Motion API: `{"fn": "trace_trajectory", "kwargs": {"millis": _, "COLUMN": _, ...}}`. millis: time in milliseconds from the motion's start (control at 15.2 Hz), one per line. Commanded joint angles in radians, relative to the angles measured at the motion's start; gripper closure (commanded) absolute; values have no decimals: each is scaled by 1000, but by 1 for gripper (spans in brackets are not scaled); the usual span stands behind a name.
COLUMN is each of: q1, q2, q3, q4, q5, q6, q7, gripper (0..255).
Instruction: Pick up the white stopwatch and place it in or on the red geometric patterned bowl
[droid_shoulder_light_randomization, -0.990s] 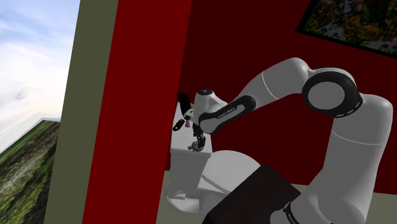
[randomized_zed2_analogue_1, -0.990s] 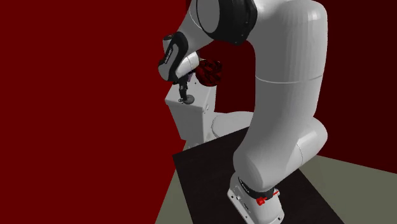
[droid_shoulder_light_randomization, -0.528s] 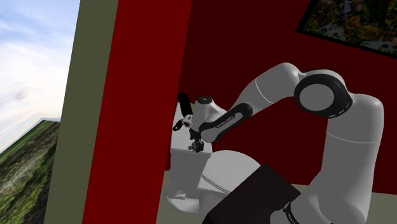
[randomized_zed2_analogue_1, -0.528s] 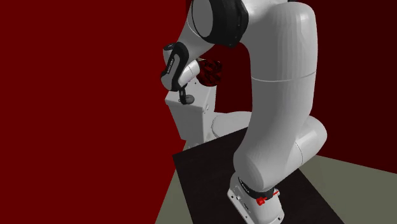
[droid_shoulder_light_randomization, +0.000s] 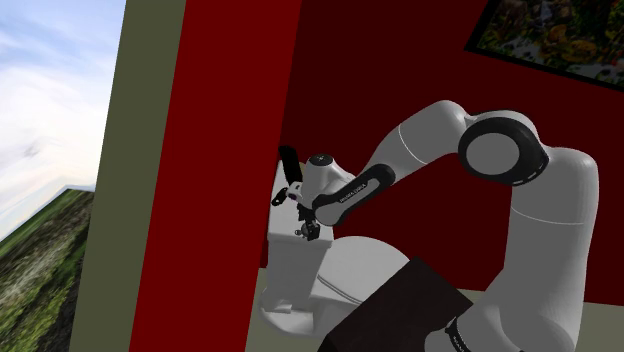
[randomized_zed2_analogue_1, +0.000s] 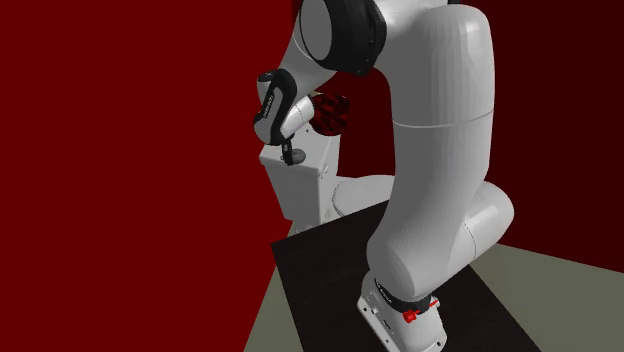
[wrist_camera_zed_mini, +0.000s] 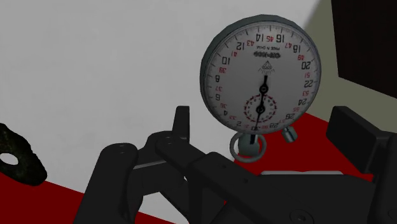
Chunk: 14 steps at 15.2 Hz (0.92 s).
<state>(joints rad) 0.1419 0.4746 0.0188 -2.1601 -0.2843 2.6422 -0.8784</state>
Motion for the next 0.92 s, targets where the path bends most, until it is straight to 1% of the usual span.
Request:
{"fn": "trace_trajectory", "kwargs": {"millis": 0, "q1": 0, "q2": 0, "q3": 0, "q4": 0, "q5": 0, "q6": 0, "q7": 0, "gripper": 255}}
{"fn": "trace_trajectory", "kwargs": {"millis": 594, "q1": 0, "q2": 0, "q3": 0, "q4": 0, "q5": 0, "q6": 0, "q7": 0, "gripper": 255}}
{"fn": "trace_trajectory", "kwargs": {"millis": 858, "q1": -7, "q2": -48, "q3": 10, "q4": -8, "q5": 13, "q6": -40, "q7": -14, "gripper": 255}}
